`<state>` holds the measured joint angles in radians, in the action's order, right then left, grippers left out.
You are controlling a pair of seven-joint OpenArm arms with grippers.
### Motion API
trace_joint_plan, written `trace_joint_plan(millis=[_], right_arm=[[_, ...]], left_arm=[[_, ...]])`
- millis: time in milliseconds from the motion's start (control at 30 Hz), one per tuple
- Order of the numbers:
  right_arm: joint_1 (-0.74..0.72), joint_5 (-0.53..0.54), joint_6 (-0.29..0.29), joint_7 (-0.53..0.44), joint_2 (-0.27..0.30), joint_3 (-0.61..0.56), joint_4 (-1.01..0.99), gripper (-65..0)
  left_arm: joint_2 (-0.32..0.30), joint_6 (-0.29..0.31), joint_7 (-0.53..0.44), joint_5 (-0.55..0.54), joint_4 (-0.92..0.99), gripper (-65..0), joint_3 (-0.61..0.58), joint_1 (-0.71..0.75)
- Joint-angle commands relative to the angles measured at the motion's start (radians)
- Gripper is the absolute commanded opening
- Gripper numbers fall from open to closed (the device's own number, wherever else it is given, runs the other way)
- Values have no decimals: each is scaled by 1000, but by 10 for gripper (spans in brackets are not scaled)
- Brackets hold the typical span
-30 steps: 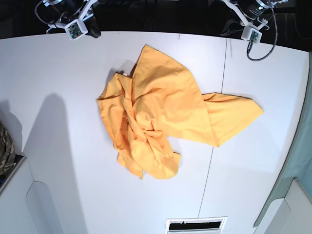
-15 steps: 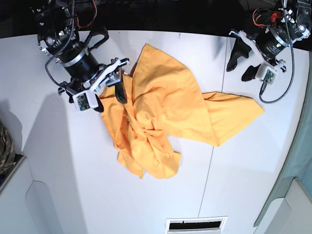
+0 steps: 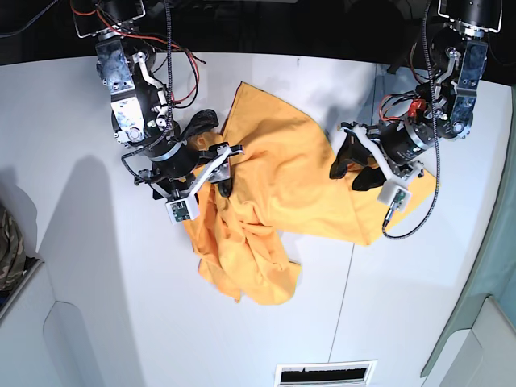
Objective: Layout the t-shirt on the table in an organized manner, then fold the t-shirt properly
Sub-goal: 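Grasp separate edges of the orange t-shirt with both grippers, then lift the shirt and pull the grippers apart to stretch it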
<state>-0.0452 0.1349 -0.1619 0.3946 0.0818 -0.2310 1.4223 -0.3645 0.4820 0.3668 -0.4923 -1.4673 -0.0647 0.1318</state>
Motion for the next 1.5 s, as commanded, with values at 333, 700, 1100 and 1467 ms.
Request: trace_joint_plan(millis=[333, 700, 1100, 1467], right_arm=[[-12, 3, -10, -20, -18, 0, 15, -390], [-13, 3, -11, -36, -18, 0, 15, -563], [-143, -90, -34, -53, 1, 31, 16, -650], [-261, -90, -44, -34, 85, 278, 16, -650]], left_arm=[[68, 1, -19, 55, 254, -287, 5, -172], [65, 68, -25, 55, 256, -650, 5, -174], [-119, 189, 118, -154, 51, -650, 5, -172], [-269, 216, 288, -428, -28, -650, 5, -167]])
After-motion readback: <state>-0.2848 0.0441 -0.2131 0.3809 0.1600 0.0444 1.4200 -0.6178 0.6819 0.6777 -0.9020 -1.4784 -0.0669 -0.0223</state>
